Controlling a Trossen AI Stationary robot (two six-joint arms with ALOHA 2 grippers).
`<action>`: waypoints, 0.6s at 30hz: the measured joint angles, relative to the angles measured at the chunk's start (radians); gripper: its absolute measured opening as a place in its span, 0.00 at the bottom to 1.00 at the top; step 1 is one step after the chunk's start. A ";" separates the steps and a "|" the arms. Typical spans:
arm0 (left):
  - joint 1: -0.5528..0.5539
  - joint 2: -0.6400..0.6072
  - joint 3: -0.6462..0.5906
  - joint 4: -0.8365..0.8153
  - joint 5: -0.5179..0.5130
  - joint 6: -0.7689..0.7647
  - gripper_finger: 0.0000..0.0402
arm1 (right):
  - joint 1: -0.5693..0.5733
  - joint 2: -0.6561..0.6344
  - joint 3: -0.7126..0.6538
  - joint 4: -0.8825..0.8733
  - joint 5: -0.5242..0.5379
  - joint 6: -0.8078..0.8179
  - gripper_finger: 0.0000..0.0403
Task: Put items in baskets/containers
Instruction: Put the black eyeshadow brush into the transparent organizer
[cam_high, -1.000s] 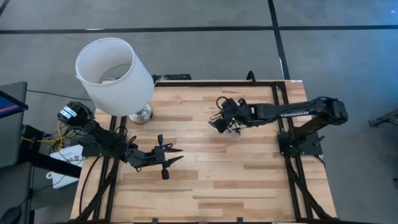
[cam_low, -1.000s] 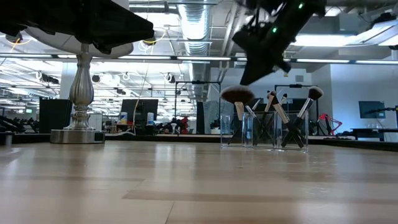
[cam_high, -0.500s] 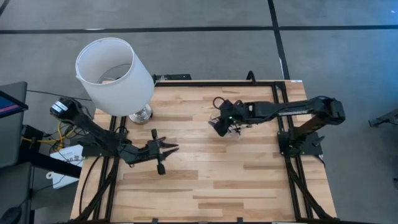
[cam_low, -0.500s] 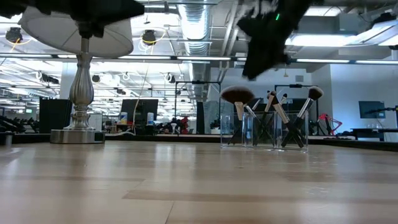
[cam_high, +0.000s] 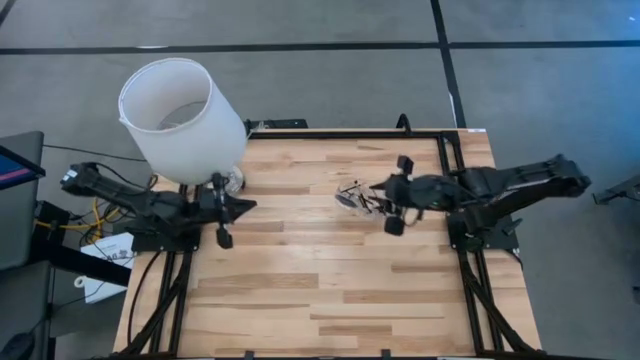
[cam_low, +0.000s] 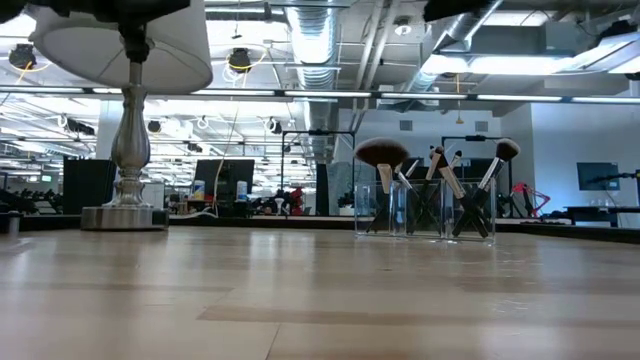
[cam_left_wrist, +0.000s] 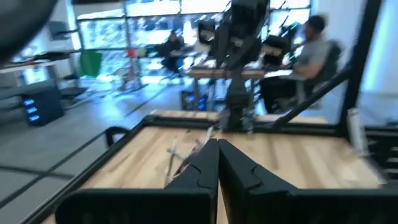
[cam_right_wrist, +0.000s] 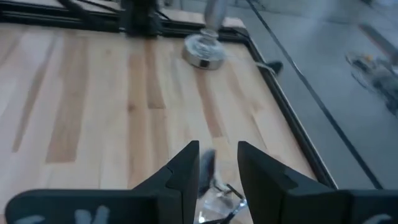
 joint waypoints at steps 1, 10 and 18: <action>0.015 -0.026 -0.016 0.000 0.033 0.000 0.01 | 0.013 -0.027 -0.038 0.029 0.000 -0.010 0.25; 0.147 -0.115 -0.201 0.189 0.207 -0.064 0.01 | 0.020 -0.301 -0.409 0.455 0.000 -0.082 0.25; 0.199 -0.035 -0.343 0.312 0.307 -0.078 0.01 | 0.003 -0.465 -0.614 0.615 -0.002 -0.082 0.25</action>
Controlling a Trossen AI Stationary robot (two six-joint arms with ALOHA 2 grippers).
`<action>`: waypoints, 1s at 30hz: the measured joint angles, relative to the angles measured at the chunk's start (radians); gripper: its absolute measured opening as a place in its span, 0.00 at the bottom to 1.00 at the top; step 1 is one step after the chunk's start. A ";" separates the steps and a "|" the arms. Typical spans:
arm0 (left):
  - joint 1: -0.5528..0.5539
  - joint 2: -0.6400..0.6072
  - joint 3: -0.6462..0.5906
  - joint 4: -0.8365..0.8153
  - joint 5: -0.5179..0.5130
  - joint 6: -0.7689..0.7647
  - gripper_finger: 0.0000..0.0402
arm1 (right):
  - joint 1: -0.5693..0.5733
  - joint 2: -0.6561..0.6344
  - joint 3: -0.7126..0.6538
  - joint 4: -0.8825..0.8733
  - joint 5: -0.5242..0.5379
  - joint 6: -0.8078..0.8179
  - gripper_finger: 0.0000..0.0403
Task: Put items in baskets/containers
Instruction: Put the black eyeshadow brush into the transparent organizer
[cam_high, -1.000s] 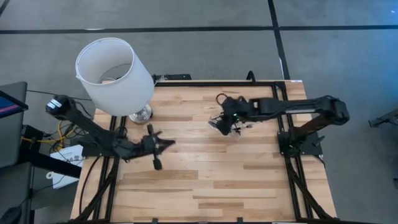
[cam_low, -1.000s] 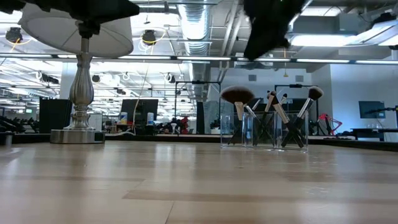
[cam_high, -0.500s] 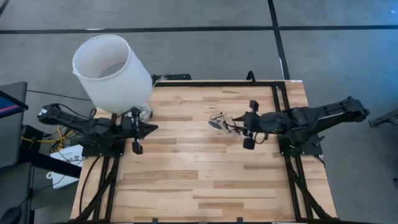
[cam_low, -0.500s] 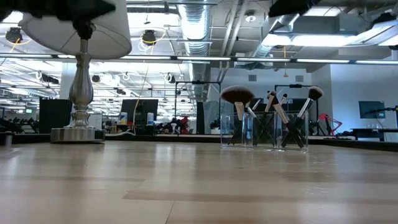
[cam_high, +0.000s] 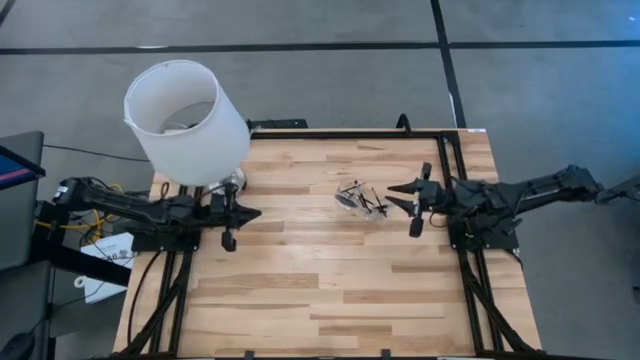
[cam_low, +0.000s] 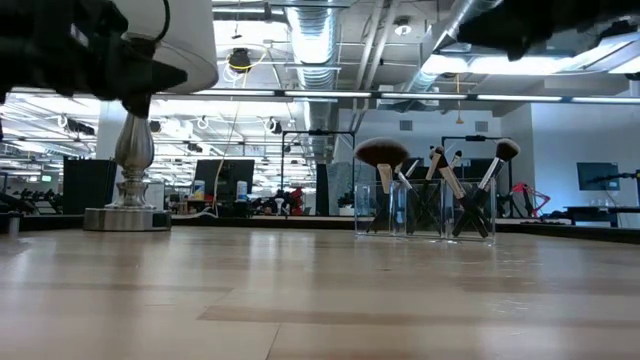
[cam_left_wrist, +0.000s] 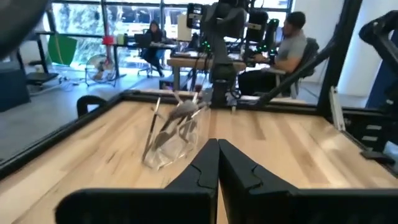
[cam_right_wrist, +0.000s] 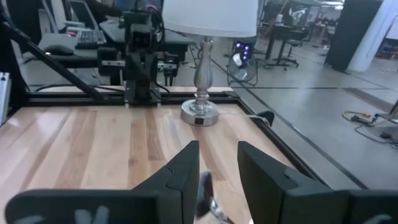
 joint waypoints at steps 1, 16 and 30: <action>0.006 0.003 -0.016 0.019 0.000 0.001 0.01 | -0.001 -0.015 -0.021 0.012 0.001 -0.001 0.25; 0.058 -0.102 -0.036 0.054 0.008 0.036 0.01 | 0.001 -0.372 -0.290 0.031 0.001 0.001 0.25; 0.058 -0.097 -0.035 -0.012 0.001 0.010 0.01 | -0.001 -0.634 -0.419 -0.137 -0.048 0.010 0.25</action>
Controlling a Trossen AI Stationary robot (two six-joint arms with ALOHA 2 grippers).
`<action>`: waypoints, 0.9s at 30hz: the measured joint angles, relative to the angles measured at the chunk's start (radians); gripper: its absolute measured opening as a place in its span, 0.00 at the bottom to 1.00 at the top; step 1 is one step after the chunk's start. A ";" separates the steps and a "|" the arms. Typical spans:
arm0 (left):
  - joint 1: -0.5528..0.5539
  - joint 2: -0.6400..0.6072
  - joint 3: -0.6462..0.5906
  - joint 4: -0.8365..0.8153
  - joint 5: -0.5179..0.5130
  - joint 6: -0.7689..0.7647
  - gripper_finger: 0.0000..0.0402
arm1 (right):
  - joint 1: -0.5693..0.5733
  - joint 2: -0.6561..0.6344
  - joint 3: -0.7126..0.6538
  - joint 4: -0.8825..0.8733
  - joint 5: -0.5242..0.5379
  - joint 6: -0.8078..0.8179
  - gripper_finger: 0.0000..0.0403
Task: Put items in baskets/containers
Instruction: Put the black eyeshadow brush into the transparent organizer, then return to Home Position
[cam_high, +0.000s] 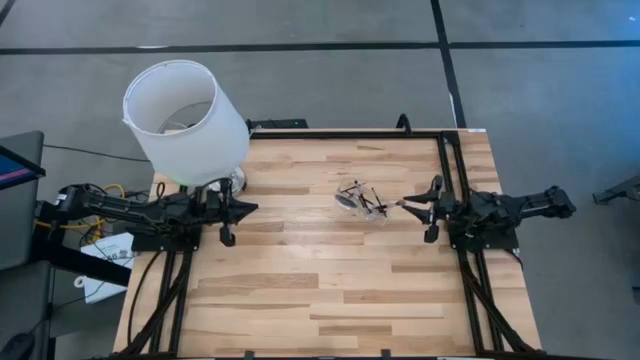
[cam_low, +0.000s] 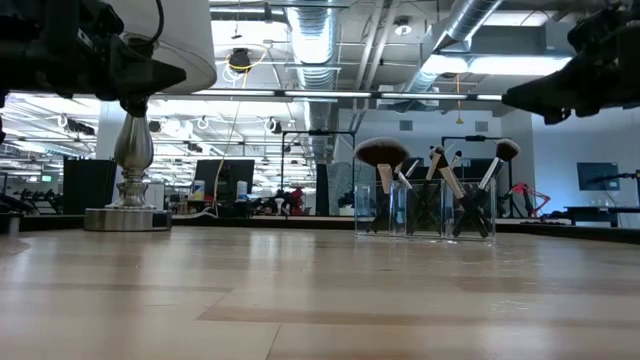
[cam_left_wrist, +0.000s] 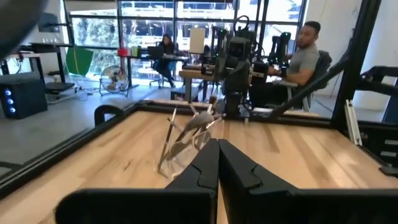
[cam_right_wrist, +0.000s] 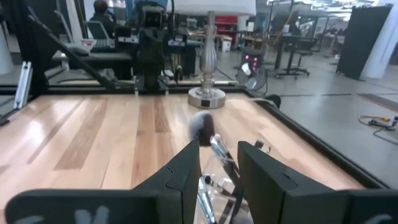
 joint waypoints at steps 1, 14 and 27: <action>0.000 0.001 0.000 -0.001 0.000 0.001 0.01 | 0.000 -0.002 -0.003 0.000 -0.004 0.001 0.25; 0.000 0.045 0.000 0.002 0.011 0.019 0.01 | 0.001 0.000 -0.003 -0.002 -0.004 -0.001 0.25; 0.000 0.047 0.000 0.006 0.011 0.019 0.01 | 0.001 -0.001 -0.003 -0.004 -0.003 -0.001 0.25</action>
